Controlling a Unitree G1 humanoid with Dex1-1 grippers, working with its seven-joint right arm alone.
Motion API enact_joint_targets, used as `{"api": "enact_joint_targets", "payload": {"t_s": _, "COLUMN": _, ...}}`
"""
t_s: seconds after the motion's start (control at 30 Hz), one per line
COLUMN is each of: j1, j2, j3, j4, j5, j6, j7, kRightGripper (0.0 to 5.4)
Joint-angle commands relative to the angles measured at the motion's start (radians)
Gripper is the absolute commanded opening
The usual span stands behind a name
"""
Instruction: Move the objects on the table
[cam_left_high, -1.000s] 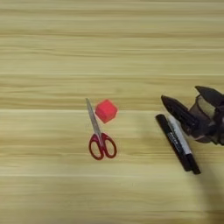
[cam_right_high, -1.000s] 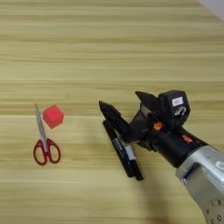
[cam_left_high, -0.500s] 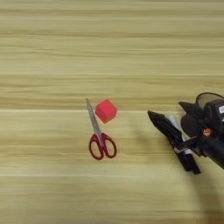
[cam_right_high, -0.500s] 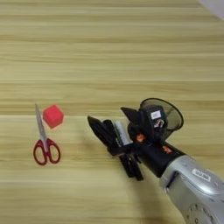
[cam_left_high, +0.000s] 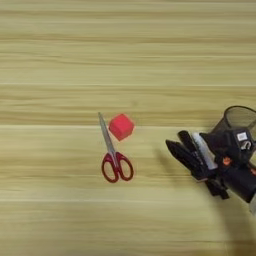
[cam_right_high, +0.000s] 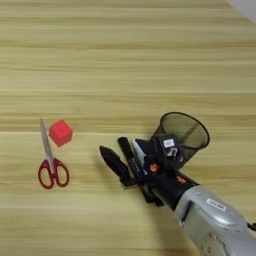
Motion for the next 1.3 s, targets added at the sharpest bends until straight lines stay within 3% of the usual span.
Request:
{"api": "enact_joint_targets", "payload": {"t_s": 0.03, "j1": -0.027, "j2": -0.02, "j3": -0.006, "j4": 0.002, "j5": -0.018, "j6": -0.047, "j7": -0.005, "kRightGripper": 5.38}}
{"api": "enact_joint_targets", "payload": {"t_s": 0.8, "j1": -0.065, "j2": 0.001, "j3": 0.029, "j4": 0.163, "j5": -0.061, "j6": -0.08, "j7": -0.005, "kRightGripper": 5.38}}
{"api": "enact_joint_targets", "payload": {"t_s": 1.3, "j1": -0.054, "j2": 0.012, "j3": 0.057, "j4": 0.149, "j5": -0.068, "j6": -0.073, "j7": -0.011, "kRightGripper": 5.38}}
